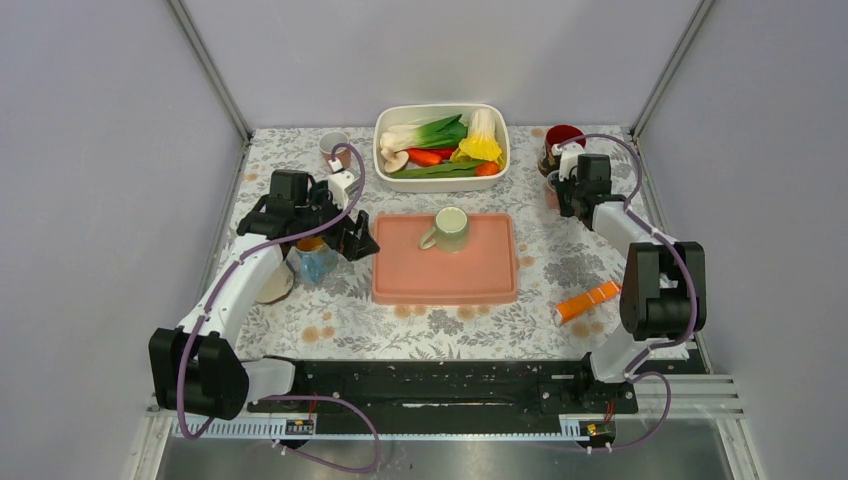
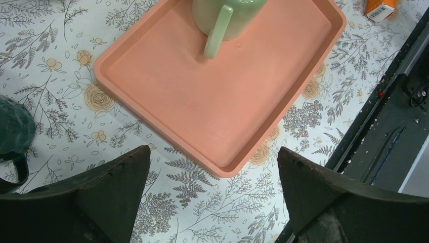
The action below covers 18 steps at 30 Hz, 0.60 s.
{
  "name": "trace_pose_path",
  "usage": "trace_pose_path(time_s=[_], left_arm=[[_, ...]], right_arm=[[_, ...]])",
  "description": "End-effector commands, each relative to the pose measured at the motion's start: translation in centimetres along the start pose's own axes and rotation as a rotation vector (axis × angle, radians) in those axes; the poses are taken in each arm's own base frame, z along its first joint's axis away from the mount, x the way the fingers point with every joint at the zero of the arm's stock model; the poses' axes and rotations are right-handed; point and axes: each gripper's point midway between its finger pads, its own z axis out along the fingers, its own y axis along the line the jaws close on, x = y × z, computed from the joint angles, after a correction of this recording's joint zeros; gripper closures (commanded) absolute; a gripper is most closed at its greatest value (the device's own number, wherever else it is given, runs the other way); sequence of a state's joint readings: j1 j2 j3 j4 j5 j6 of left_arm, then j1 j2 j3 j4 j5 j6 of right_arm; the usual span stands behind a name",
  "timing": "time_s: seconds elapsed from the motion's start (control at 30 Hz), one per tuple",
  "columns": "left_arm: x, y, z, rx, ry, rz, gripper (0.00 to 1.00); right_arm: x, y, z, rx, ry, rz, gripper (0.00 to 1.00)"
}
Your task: Turn the mug right side up
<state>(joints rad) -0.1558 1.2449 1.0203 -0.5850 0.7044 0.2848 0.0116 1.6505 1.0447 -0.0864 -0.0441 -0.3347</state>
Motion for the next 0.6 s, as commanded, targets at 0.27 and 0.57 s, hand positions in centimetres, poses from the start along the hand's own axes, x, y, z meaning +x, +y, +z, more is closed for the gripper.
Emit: trace_pose_path(time_s=[0.27, 0.57], left_arm=[[-0.6, -0.3, -0.2, 0.026, -0.03, 0.03, 0.01], [-0.5, -0.4, -0.2, 0.028, -0.03, 0.028, 0.01]], right_arm=[[-1.5, -1.1, 0.5, 0.005, 0.033, -0.048, 1.0], [-0.1, -3.2, 0.7, 0.051, 0.081, -0.029, 1.0]])
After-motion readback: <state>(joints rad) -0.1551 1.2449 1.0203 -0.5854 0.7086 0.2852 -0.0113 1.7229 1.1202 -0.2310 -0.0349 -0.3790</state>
